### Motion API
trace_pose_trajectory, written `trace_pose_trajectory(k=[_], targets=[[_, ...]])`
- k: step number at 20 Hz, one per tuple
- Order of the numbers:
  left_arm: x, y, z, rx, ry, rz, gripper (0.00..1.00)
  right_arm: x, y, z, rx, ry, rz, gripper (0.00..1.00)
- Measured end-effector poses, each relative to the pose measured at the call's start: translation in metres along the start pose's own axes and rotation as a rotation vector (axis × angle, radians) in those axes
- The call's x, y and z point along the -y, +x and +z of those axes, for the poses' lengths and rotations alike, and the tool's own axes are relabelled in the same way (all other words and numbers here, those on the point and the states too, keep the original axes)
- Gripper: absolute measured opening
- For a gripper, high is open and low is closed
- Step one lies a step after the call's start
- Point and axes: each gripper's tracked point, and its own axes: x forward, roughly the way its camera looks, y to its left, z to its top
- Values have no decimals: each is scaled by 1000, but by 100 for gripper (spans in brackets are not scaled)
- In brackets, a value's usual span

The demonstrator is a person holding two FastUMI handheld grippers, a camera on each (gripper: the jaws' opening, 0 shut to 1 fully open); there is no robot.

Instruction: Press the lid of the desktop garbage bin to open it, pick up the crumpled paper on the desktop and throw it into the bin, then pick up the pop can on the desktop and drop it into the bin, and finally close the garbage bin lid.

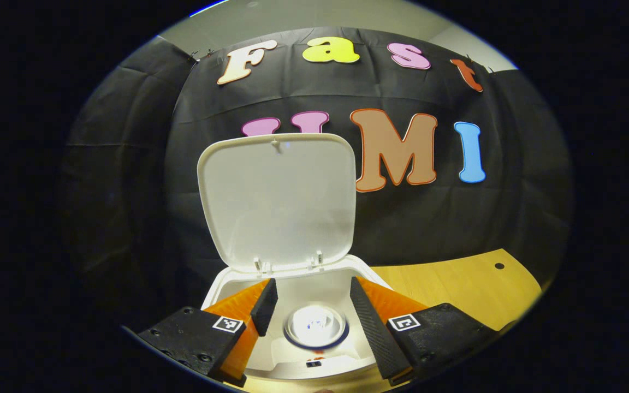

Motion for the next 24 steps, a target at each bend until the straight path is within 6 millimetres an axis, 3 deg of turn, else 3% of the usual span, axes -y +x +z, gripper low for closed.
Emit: trace_pose_trajectory(k=[8, 10, 11, 16, 19, 21, 24], targets=[[-1, -17, 89, 231, -7, -2, 87, 2, 5, -5, -1, 13, -3, 96], [-9, -17, 112, 260, -40, 3, 94, 4, 6, -7, -6, 28, 0, 96], [-12, -17, 125, 278, -45, 7, 89, 2, 8, -8, -8, 36, 3, 96], [-37, 3, 179, 350, -65, 36, 88, -3, 13, -14, -20, 42, 15, 96], [-53, 22, 202, 365, -109, 57, 88, -1, 11, -18, -27, 35, 10, 96], [-58, 40, 212, 357, -131, 61, 88, 3, 10, -19, -27, 34, 0, 96], [-57, 71, 210, 288, -133, 42, 86, 12, 9, -21, -32, 42, -21, 96]])
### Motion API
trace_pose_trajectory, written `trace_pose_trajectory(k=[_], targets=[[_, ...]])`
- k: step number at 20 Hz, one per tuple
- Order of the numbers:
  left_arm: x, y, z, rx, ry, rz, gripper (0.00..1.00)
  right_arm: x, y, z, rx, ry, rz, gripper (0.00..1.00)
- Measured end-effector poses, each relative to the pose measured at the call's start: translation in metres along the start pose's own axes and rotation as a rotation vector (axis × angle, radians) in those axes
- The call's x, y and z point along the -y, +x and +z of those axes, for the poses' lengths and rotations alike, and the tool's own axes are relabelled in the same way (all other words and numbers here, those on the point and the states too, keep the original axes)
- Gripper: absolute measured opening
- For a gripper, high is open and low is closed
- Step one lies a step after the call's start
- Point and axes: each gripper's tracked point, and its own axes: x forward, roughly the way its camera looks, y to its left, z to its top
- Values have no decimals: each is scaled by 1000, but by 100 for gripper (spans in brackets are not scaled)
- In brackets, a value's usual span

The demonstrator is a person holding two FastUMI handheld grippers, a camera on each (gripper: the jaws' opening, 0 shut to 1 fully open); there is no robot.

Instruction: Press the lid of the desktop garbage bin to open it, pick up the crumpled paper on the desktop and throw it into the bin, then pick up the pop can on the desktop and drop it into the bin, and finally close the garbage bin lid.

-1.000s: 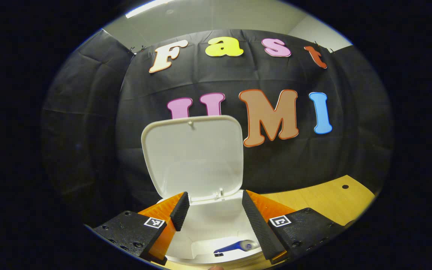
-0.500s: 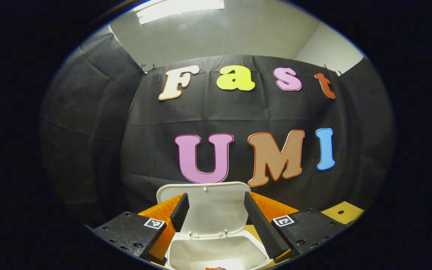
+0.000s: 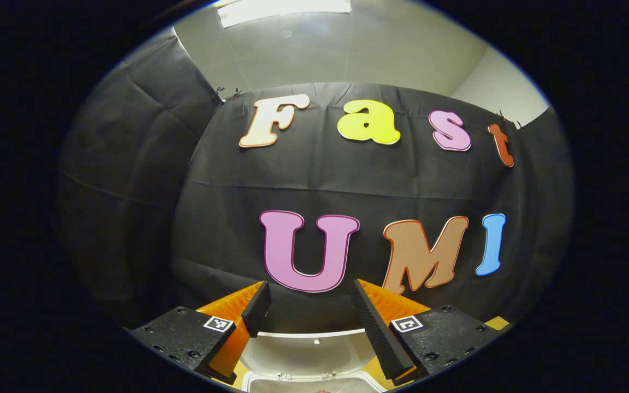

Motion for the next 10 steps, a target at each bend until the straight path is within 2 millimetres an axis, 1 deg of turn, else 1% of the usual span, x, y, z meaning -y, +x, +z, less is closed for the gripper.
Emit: trace_pose_trajectory(k=[1, 2, 3, 5, 6, 7, 8, 9, 10], targets=[[1, 6, -7, -29, 1, -2, 89, 2, 0, 1, -2, 4, -6, 96], [1, 13, -14, -65, 9, -8, 89, 5, -1, 1, -5, 7, -10, 96], [2, 18, -22, -96, 17, -10, 86, 6, -1, 1, -7, 8, -13, 96], [2, 21, -35, -145, 17, -2, 87, 8, -1, 0, -8, 8, -16, 96], [5, 19, -43, -173, 14, -6, 89, 7, -1, 1, -8, 7, -14, 96], [5, 15, -51, -193, 7, -6, 89, 5, 0, 1, -9, 6, -9, 96], [4, 12, -53, -205, 15, 1, 90, 3, 1, 3, -10, 5, -1, 96], [4, 11, -52, -192, 35, 6, 87, 1, 2, 4, -10, 1, 8, 96], [5, 6, -55, -202, 38, 0, 88, -3, 4, 5, -11, -4, 19, 96]])
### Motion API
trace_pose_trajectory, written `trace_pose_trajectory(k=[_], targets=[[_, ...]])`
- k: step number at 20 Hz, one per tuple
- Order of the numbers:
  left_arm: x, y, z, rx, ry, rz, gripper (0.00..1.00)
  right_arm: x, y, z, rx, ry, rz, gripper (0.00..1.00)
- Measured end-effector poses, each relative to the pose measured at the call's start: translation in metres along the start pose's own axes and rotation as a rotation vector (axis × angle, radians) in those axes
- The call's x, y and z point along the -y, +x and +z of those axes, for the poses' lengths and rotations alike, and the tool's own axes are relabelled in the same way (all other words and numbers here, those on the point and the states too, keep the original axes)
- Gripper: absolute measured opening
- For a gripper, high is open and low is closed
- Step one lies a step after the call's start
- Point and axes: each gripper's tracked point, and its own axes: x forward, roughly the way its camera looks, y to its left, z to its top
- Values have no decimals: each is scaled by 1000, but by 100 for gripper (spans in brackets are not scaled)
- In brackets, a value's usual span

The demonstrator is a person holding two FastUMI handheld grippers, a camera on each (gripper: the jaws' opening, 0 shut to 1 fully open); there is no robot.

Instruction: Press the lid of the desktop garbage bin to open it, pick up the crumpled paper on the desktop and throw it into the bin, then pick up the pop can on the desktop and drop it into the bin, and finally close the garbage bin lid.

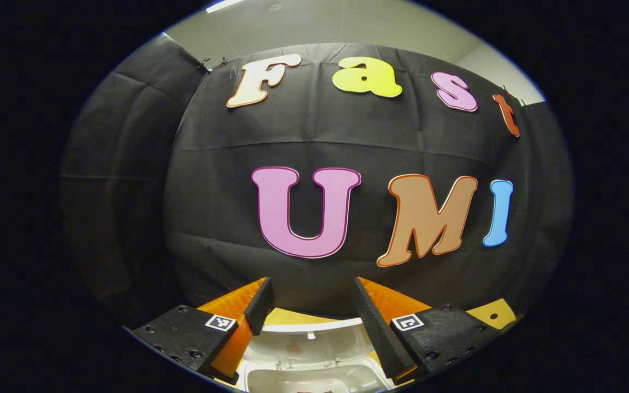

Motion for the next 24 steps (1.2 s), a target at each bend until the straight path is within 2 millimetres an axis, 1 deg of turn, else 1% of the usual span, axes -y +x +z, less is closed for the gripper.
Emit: trace_pose_trajectory(k=[1, 2, 4, 9, 11, 13, 16, 17, 20, 22, 24], targets=[[1, -6, 2, 1, 4, -3, 86, -4, 1, 3, 4, -7, 12, 96], [3, -11, 0, -4, 7, -11, 88, -7, 2, 7, 10, -13, 24, 96], [7, -23, -6, -7, 18, -22, 88, -16, 6, 11, 19, -25, 53, 96], [10, -54, -19, -8, 12, -32, 87, -36, 18, 9, 3, -54, 112, 96], [15, -65, -26, -8, 16, -39, 86, -39, 22, 8, -3, -59, 123, 96], [15, -74, -34, -13, 25, -39, 86, -41, 24, 7, -10, -61, 128, 96], [17, -84, -44, -29, 14, -40, 87, -42, 26, 7, -17, -59, 133, 96], [17, -88, -50, -35, 9, -40, 86, -43, 27, 8, -16, -60, 135, 97], [20, -96, -67, -62, 12, -41, 85, -45, 31, 7, -19, -63, 138, 96], [23, -101, -89, -104, 11, -49, 87, -47, 32, 6, -25, -62, 141, 96], [20, -101, -109, -152, 14, -30, 84, -50, 33, 5, -29, -64, 145, 96]])
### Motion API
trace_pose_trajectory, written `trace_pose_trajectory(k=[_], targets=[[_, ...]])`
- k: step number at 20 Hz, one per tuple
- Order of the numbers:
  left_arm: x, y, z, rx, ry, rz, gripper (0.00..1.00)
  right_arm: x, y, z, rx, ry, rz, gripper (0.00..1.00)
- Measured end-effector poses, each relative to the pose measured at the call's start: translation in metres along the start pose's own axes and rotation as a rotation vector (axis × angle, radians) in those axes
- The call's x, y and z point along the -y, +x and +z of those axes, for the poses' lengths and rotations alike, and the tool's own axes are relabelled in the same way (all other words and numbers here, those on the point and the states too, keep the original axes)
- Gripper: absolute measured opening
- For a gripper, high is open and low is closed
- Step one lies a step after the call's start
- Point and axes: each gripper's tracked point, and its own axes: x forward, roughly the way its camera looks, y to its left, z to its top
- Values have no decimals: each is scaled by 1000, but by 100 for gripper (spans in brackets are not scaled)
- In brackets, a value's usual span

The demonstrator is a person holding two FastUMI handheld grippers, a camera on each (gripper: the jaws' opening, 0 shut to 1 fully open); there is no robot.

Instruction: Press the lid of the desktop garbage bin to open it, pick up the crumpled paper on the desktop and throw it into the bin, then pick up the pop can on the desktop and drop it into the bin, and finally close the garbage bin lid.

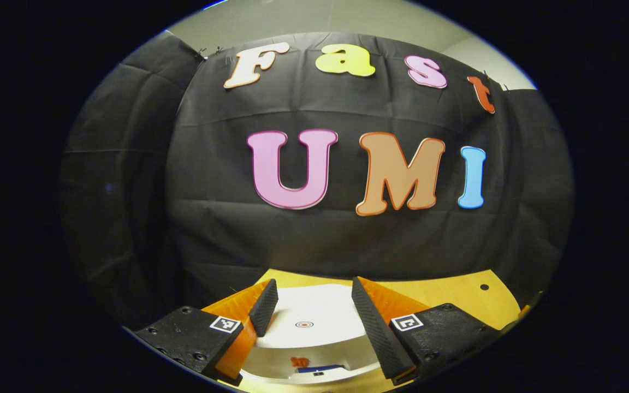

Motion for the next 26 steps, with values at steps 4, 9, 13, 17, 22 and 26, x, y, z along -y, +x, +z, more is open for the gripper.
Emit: trace_pose_trajectory(k=[4, 9, 13, 17, 22, 26], targets=[[-4, 1, -34, -68, -30, -5, 90, -4, 2, -7, -15, -12, 8, 96], [0, -1, -46, -65, -2, -4, 90, -7, 3, -11, -33, -21, 10, 96], [-1, -1, -59, -85, -10, -4, 91, -9, 3, -14, -38, -17, 9, 96], [0, -3, -68, -94, 4, -1, 91, -10, 4, -12, -25, -10, 11, 96], [0, -6, -78, -39, 36, -10, 91, -10, 9, -29, -55, 51, 15, 96], [5, -7, -79, -4, 33, -11, 93, -9, 5, -25, -52, 67, 19, 96]])
